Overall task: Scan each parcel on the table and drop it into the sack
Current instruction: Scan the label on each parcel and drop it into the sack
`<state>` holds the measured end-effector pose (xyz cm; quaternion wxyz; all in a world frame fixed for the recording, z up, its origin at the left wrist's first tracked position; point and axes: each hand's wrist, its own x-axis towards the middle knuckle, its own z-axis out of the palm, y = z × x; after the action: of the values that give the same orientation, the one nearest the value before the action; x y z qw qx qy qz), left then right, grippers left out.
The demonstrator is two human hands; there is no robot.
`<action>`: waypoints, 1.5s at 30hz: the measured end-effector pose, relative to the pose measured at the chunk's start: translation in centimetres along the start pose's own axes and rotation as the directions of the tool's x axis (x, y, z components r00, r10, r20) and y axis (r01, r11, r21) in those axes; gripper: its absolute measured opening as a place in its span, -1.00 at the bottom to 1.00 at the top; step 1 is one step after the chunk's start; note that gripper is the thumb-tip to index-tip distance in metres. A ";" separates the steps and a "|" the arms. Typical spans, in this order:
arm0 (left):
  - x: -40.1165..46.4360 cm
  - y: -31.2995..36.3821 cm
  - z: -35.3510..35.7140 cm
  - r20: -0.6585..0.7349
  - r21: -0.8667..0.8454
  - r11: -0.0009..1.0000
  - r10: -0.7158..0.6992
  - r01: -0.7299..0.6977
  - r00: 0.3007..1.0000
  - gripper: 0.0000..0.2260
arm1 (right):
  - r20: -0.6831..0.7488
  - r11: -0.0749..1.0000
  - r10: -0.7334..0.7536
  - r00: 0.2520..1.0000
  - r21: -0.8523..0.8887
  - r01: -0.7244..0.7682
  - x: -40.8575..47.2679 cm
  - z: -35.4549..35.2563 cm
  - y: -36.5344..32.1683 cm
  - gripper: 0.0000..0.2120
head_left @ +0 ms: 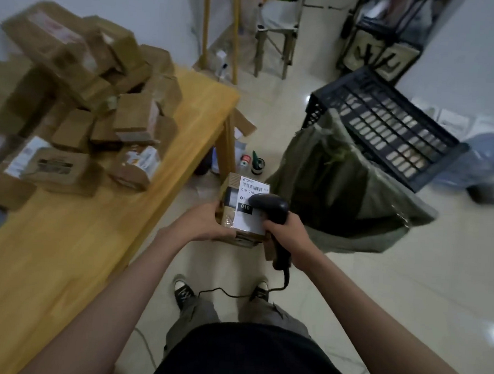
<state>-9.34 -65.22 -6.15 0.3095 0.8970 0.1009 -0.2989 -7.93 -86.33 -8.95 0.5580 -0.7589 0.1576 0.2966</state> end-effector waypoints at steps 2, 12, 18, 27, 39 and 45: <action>1.4 2.2 1.2 0.031 0.026 0.999 0.024 -0.025 0.999 -0.48 | -0.026 0.999 0.026 0.999 0.024 -0.026 0.2 -2.4 1.0 -0.82; 10.1 11.5 4.7 0.213 0.149 0.977 0.116 -0.150 0.970 -0.48 | -0.224 0.979 0.176 0.959 0.145 -0.146 4.0 -10.5 3.6 -0.71; 16.9 15.7 6.0 0.340 0.179 0.962 0.138 -0.208 0.930 -0.43 | -0.365 0.969 0.239 0.900 0.145 -0.199 7.7 -14.6 2.3 -0.74; 24.2 19.2 5.0 0.450 0.336 0.885 0.148 -0.321 0.881 -0.21 | -0.403 0.957 0.286 0.870 0.076 -0.279 13.0 -19.2 -0.5 -0.81; 23.9 16.0 -3.3 0.308 0.368 0.898 0.126 -0.240 0.943 -0.40 | -0.174 0.991 0.101 0.979 -0.072 -0.115 15.9 -16.5 -9.9 -0.76; 20.1 12.8 -7.5 0.090 0.331 0.940 0.057 -0.083 0.994 -0.44 | -0.049 0.973 -0.036 0.998 -0.231 0.023 16.5 -13.8 -15.1 -0.91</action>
<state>14.95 -70.78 -7.14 0.1669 0.9270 0.0044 -0.3358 17.22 -92.86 -5.16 0.4662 -0.8283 0.1257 0.2843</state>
